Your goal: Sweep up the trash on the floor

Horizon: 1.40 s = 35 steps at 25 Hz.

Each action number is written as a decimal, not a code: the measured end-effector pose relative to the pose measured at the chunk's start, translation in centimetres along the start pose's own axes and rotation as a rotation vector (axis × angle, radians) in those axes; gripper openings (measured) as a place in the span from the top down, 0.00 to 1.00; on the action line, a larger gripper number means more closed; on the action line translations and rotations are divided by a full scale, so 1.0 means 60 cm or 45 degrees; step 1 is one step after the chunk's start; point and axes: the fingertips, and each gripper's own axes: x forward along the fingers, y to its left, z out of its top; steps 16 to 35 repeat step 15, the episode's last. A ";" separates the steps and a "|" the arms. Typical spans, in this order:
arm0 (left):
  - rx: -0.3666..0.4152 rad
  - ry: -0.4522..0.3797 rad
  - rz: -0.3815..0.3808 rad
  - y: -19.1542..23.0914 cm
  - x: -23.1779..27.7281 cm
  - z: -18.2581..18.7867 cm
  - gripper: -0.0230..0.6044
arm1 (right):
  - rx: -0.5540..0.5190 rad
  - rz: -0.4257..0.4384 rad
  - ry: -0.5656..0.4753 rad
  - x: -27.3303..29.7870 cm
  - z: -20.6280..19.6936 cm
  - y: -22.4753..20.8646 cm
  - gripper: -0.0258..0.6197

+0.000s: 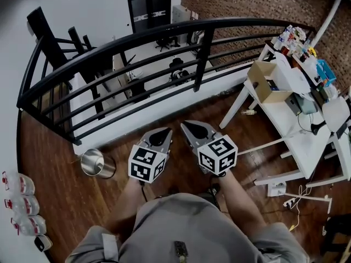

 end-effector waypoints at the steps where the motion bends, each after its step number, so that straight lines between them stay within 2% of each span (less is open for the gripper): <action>1: -0.002 -0.001 0.000 0.000 -0.001 0.000 0.95 | 0.000 0.000 0.001 0.000 0.000 0.000 0.96; 35: -0.013 -0.020 0.001 -0.014 -0.001 0.001 0.95 | 0.003 -0.013 -0.009 -0.012 -0.001 -0.001 0.96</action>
